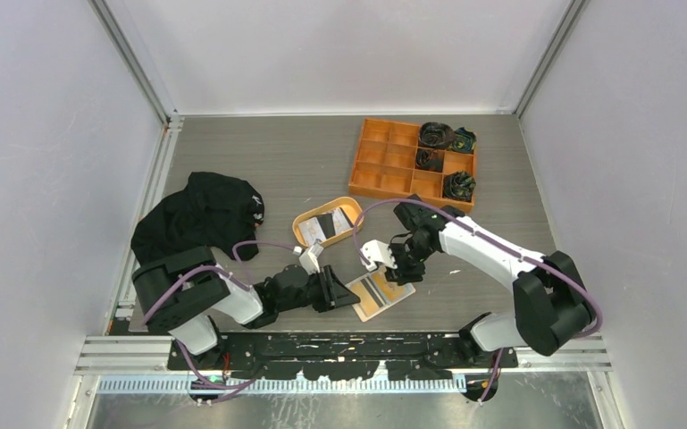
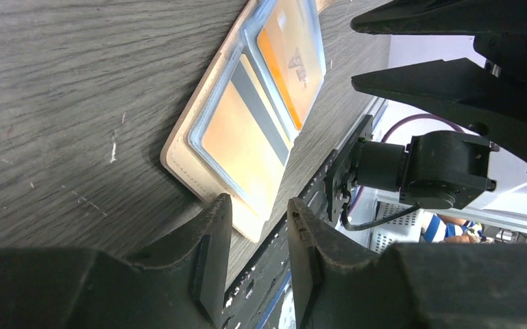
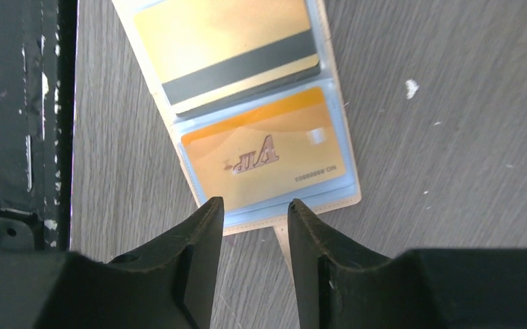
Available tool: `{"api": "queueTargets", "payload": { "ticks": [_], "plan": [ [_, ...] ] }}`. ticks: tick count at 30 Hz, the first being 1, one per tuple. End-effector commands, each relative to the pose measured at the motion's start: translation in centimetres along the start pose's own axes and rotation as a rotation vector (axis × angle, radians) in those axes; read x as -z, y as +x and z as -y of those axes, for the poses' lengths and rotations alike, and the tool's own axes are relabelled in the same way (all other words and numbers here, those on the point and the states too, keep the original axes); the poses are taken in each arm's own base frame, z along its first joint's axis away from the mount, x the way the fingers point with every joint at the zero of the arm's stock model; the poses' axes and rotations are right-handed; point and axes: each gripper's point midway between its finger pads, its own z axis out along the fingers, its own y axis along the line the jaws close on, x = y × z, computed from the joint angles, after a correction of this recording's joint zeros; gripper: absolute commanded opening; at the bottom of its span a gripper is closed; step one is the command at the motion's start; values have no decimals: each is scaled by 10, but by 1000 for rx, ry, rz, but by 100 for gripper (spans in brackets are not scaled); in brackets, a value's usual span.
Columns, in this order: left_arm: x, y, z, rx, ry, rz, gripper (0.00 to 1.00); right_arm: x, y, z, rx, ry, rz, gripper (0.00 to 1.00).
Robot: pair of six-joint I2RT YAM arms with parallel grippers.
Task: Put the credit cards into the card holder
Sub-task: Insert the credit card into the card holder.
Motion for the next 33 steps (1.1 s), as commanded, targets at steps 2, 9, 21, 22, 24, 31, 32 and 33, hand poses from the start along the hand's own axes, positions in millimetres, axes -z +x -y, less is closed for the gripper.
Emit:
{"api": "queueTargets", "payload": {
  "ticks": [2, 9, 21, 22, 24, 31, 32, 33],
  "plan": [
    [-10, -7, 24, -14, 78, 27, 37, 6, 23, 8, -11, 6, -122, 46],
    [-15, -7, 18, -3, 54, 30, 40, 7, 42, 2, -53, -11, -167, 50],
    [-18, -7, 16, 2, 25, 22, 42, -8, 45, -13, -122, -141, -156, 49],
    [-20, -8, 19, 3, 35, 24, 42, -9, 44, -14, -123, -146, -149, 49],
    [-22, -10, 27, 3, 65, 28, 41, -9, 42, -15, -128, -153, -141, 49],
    [-20, -14, 43, 9, 124, 43, 35, -9, 39, -17, -130, -163, -126, 49],
    [-19, -15, 44, 8, 128, 47, 34, -9, 39, -17, -132, -164, -127, 49],
    [-18, -14, 46, 7, 131, 47, 34, -8, 38, -17, -134, -163, -124, 49]
  ]
}}
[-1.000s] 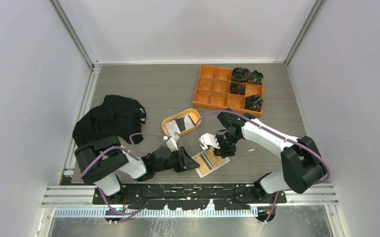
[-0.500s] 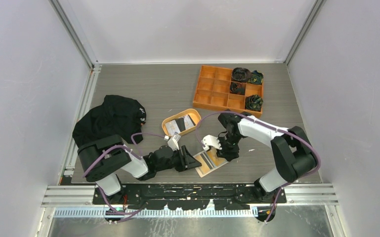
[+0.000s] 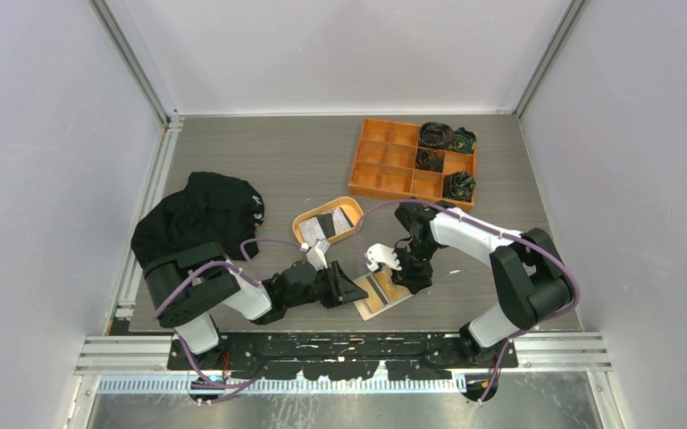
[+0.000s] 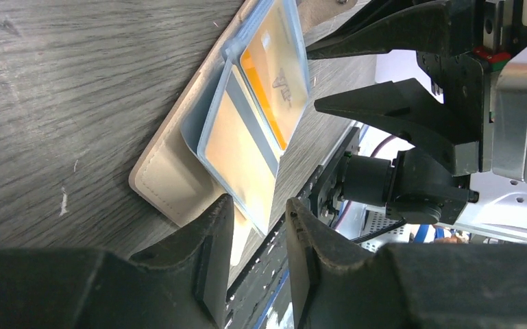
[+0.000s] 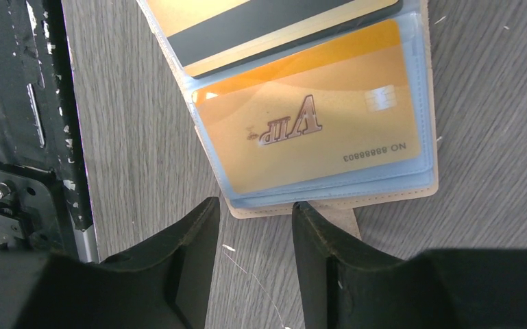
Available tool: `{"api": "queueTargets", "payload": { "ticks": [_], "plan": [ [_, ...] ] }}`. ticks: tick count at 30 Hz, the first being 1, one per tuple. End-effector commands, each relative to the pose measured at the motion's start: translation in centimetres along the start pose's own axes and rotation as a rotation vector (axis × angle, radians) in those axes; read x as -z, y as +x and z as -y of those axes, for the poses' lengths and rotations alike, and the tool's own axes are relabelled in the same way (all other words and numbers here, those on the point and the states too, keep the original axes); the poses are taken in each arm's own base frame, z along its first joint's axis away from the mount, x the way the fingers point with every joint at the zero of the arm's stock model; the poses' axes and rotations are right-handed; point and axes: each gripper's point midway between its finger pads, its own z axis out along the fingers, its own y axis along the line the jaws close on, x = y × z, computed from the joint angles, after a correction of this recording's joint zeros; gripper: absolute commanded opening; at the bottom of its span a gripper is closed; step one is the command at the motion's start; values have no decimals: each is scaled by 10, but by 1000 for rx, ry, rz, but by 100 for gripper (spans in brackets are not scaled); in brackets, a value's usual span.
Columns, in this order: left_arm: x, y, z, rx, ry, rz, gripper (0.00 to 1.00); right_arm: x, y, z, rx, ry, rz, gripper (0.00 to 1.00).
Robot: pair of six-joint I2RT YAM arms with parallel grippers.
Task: Put the credit cards into the card holder
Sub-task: Insert the credit card into the card holder.
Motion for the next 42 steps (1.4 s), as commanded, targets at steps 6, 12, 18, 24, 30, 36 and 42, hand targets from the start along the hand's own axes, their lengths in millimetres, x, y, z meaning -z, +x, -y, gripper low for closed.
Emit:
{"api": "queueTargets", "payload": {
  "ticks": [6, 12, 18, 24, 30, 36, 42],
  "plan": [
    [0, -9, 41, -24, 129, 39, 33, 6, -13, 0, 10, -13, 50, 48],
    [-1, -7, 47, -29, 147, 35, 30, 7, -16, -1, 5, -19, 61, 48],
    [-2, -7, 49, -30, 149, 33, 27, 9, -20, -1, 1, -18, 76, 48],
    [-6, -8, 54, -37, 165, 33, 26, 11, -23, -1, -10, -18, 88, 49],
    [-9, -6, 59, -45, 177, 23, 29, 21, -36, 2, -25, 14, 151, 49],
    [-12, -6, 57, -43, 173, 21, 29, 28, -46, 1, -10, 40, 216, 49],
    [-18, -5, 62, -52, 185, 6, 30, 23, -57, -8, -39, -45, 277, 44]
  ]
}}
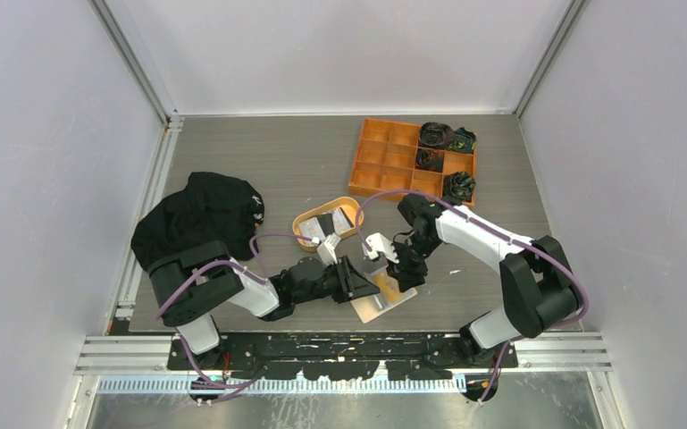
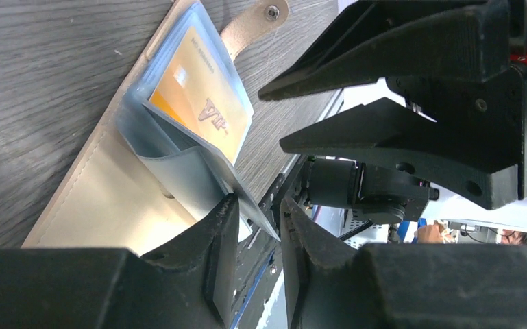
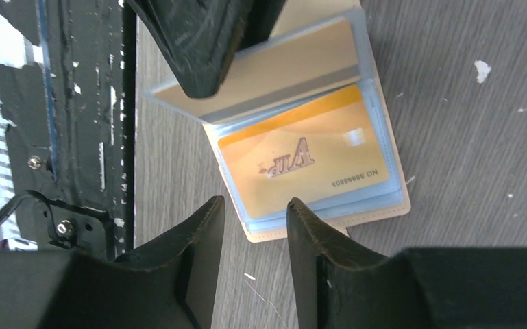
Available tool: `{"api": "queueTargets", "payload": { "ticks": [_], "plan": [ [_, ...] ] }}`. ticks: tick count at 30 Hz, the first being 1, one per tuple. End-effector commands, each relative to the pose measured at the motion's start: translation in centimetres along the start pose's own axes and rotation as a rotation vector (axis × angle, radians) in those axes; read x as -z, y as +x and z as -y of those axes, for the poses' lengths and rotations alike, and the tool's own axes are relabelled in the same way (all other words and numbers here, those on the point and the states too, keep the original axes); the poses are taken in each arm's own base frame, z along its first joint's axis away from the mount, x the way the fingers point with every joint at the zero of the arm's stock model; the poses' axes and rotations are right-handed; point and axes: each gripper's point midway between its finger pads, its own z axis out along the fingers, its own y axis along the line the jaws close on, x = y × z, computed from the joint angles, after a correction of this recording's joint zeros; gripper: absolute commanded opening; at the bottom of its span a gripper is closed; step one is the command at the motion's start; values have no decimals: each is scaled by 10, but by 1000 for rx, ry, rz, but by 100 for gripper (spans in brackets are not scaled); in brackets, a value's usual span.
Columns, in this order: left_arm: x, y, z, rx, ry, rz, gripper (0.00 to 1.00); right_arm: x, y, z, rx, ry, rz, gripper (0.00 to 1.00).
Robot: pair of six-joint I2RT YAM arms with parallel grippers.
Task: Put the credit cards into the card holder
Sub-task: Insert the credit card into the card holder.
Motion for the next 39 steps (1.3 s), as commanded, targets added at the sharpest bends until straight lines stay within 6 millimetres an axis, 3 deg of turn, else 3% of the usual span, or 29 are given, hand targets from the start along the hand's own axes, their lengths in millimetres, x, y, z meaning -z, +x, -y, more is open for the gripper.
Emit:
{"api": "queueTargets", "payload": {
  "ticks": [1, 6, 15, 31, 39],
  "plan": [
    [-9, -5, 27, -33, 92, 5, 31, 2, -21, -4, -15, -51, 92, 42],
    [-11, -3, 26, -34, 94, -3, 34, -5, -18, -3, -65, -85, 71, 36],
    [-10, -3, 23, -38, 91, 1, 39, -19, -18, 5, -141, -86, 2, 35],
    [6, -2, 16, -54, 80, 15, 47, -21, -18, 5, -148, -89, -14, 34],
    [10, -1, 26, -73, 102, 9, 47, -21, -19, 4, -150, -91, -14, 34]
  ]
}}
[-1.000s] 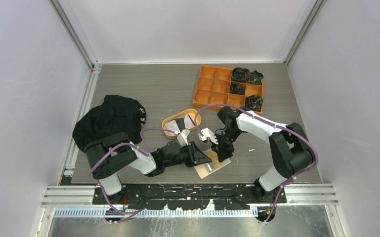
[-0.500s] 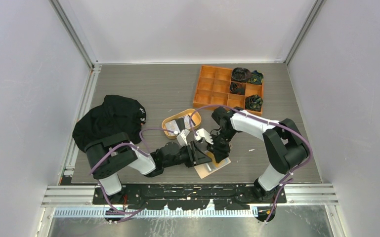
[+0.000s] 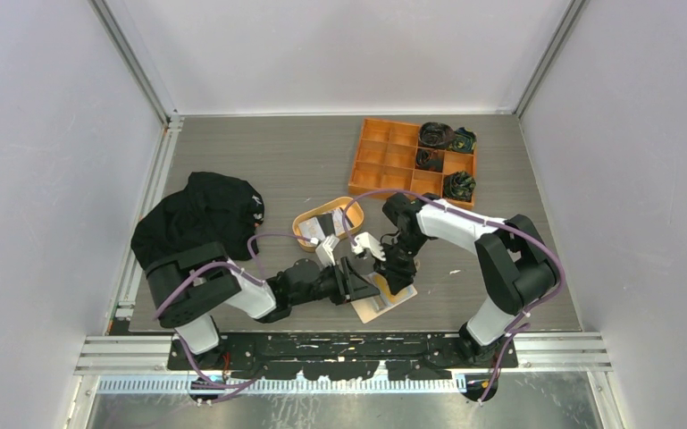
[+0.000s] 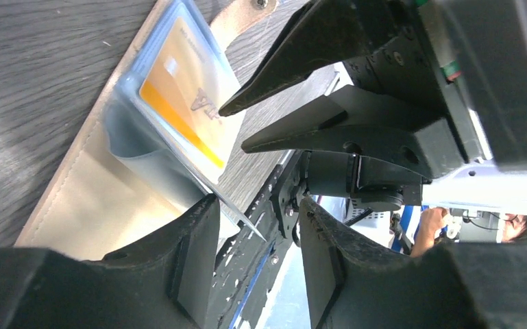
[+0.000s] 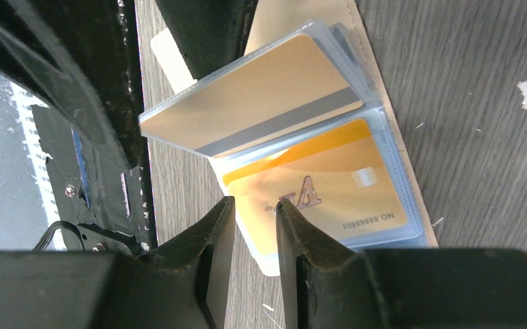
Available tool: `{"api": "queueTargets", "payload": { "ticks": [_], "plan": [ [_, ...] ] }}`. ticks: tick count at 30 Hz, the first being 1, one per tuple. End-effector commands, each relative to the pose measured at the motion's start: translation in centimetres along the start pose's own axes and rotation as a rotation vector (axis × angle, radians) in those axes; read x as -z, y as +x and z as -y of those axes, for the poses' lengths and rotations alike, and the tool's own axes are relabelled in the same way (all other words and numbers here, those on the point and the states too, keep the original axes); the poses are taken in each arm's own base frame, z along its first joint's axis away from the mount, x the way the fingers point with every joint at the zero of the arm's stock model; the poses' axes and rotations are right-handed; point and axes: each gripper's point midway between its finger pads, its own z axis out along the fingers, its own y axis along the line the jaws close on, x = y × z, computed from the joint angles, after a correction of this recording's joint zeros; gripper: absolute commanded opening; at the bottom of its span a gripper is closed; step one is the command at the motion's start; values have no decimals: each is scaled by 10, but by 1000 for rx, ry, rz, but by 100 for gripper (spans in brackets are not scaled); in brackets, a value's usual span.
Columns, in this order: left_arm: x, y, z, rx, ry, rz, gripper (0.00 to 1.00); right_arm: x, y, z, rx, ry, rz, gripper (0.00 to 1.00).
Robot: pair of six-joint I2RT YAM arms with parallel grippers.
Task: Put the credit cards into the card holder
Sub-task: Insert the credit card into the card holder.
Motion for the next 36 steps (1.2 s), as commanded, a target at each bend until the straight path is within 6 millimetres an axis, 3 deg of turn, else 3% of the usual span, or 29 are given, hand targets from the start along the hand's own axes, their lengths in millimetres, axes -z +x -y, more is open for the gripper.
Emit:
{"api": "queueTargets", "payload": {
  "ticks": [1, 9, 18, 27, 36],
  "plan": [
    [5, -4, 27, -51, 80, 20, 47, 5, -12, 3, 14, 13, 19, 34],
    [-8, -3, 36, -94, 72, -4, 46, 6, -25, 8, -116, 10, 40, 35],
    [-20, -3, 35, -101, 66, -13, 46, 4, -25, 12, -205, -2, 12, 35],
    [1, -8, 6, -139, -79, 26, 46, 2, -27, 8, -233, -43, 15, 35],
    [10, -9, 9, -149, -76, 33, 46, 3, -28, 7, -231, -44, 17, 35]
  ]
}}
